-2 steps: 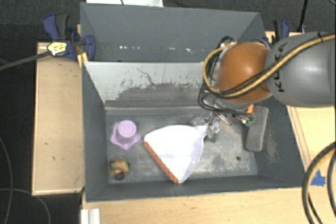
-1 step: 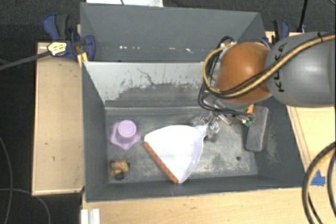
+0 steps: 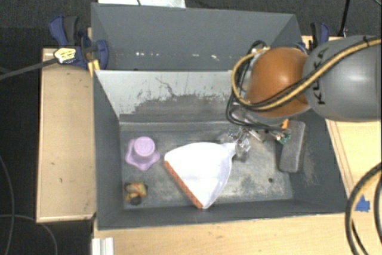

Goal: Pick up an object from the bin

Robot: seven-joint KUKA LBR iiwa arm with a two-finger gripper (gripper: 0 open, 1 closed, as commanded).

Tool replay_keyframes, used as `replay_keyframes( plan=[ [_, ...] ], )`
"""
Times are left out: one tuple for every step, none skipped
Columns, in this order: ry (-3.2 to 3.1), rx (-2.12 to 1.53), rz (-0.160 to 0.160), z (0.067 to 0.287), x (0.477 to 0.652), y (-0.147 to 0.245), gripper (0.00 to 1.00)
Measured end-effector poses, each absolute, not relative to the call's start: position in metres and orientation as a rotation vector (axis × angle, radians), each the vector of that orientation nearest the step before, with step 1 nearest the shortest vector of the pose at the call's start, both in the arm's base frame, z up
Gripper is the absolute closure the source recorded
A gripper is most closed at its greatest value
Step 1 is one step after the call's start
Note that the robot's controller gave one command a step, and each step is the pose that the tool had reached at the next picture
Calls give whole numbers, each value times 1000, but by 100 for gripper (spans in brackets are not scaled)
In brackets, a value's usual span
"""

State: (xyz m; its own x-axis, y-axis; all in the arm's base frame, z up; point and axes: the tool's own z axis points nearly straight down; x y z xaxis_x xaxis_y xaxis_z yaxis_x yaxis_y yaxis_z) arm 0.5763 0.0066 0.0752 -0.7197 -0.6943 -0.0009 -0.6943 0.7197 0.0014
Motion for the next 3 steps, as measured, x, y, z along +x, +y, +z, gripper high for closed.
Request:
replay_keyframes(
  plan=[
    [2919, -1175, 7, 97, 575, 7, 100],
    [2914, -1174, 3, 120, 576, 7, 100],
    [2911, -1173, 1, 139, 577, 7, 100]
  ],
)
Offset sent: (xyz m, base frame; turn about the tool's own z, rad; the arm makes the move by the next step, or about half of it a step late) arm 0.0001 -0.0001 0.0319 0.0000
